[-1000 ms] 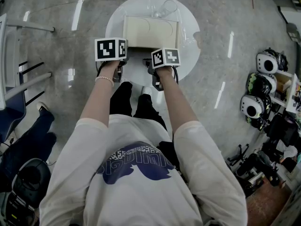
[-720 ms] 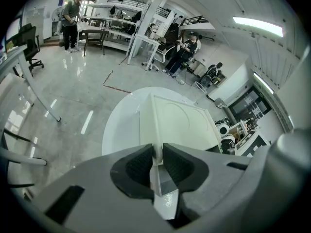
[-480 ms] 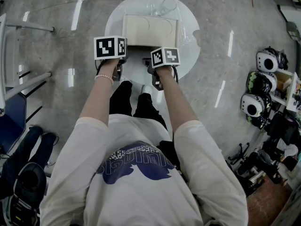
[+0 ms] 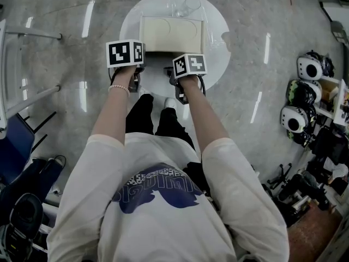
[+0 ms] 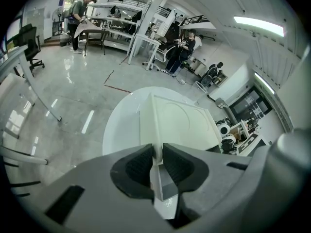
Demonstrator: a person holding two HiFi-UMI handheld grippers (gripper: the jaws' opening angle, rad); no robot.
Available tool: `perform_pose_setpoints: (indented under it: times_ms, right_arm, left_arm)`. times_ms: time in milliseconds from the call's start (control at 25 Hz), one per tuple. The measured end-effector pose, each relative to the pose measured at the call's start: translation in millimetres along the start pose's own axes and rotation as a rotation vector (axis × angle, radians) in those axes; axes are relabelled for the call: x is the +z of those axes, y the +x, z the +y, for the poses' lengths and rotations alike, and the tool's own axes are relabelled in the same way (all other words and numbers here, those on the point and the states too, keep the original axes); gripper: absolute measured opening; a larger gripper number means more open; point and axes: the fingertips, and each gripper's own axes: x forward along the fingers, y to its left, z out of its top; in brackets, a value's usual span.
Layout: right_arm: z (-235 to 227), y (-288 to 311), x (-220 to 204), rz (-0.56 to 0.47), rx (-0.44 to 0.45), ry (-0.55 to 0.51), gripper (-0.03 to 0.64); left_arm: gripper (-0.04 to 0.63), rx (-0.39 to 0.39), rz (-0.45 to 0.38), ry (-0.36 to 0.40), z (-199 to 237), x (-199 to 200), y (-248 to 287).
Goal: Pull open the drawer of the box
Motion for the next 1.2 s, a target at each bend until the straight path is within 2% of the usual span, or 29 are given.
perform_pose_setpoints:
  times_ms: [1200]
  right_arm:
    - [2.4,1.2,-19.8,0.008,0.017,0.013,0.054]
  left_arm:
    - [0.074,0.004,0.006,-0.003,-0.3,-1.1,0.4]
